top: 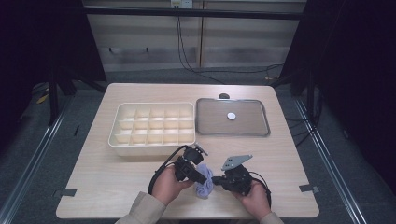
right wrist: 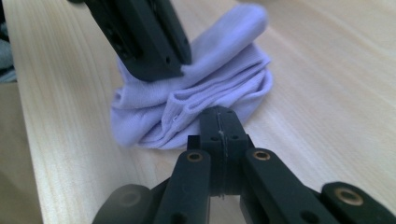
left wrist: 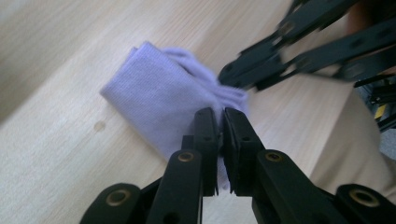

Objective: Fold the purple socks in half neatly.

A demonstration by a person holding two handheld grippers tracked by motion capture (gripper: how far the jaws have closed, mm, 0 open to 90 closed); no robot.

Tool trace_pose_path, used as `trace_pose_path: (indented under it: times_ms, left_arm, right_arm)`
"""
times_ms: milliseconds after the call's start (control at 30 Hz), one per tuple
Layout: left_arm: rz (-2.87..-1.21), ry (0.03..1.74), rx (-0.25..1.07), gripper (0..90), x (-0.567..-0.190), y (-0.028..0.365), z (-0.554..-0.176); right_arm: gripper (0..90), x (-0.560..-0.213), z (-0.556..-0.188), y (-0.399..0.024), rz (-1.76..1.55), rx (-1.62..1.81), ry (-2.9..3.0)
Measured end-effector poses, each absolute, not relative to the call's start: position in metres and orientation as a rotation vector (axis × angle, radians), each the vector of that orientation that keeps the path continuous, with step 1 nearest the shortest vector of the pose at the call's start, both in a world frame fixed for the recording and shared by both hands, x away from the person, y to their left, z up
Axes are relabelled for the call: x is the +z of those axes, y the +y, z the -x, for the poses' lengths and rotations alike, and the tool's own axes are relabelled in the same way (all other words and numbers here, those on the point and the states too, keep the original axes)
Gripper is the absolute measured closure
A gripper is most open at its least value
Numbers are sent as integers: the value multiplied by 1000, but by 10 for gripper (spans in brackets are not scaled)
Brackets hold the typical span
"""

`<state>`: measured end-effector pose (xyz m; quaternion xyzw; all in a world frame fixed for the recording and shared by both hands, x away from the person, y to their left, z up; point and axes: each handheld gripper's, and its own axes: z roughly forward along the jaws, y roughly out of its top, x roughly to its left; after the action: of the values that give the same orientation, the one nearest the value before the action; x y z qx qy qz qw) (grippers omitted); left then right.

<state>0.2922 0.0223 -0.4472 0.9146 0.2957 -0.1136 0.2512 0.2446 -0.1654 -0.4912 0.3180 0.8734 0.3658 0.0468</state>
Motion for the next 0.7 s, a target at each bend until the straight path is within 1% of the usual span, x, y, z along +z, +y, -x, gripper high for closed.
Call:
trace_pose_path:
  times_ms: [100, 200, 367, 567, 700]
  left_arm:
    - [-2497, 775, -299, 844, -444, 18, -290]
    - [-2502, 778, -311, 844, -451, 13, -289]
    - [-2508, 784, -324, 841, -459, 11, -289]
    - [-2507, 776, -310, 842, -461, 10, -289]
    - [-2503, 764, -294, 840, -460, 13, -287]
  right_arm:
    - [900, -495, -245, -160, -947, 1095, 2684]
    - [900, -495, -244, -157, -946, 1078, 2688]
    - [900, -496, -246, -163, -980, 1093, 2675]
    - [900, -494, -247, -167, -1002, 1085, 2636]
    - [900, -489, -250, -174, -1033, 1140, 2594]
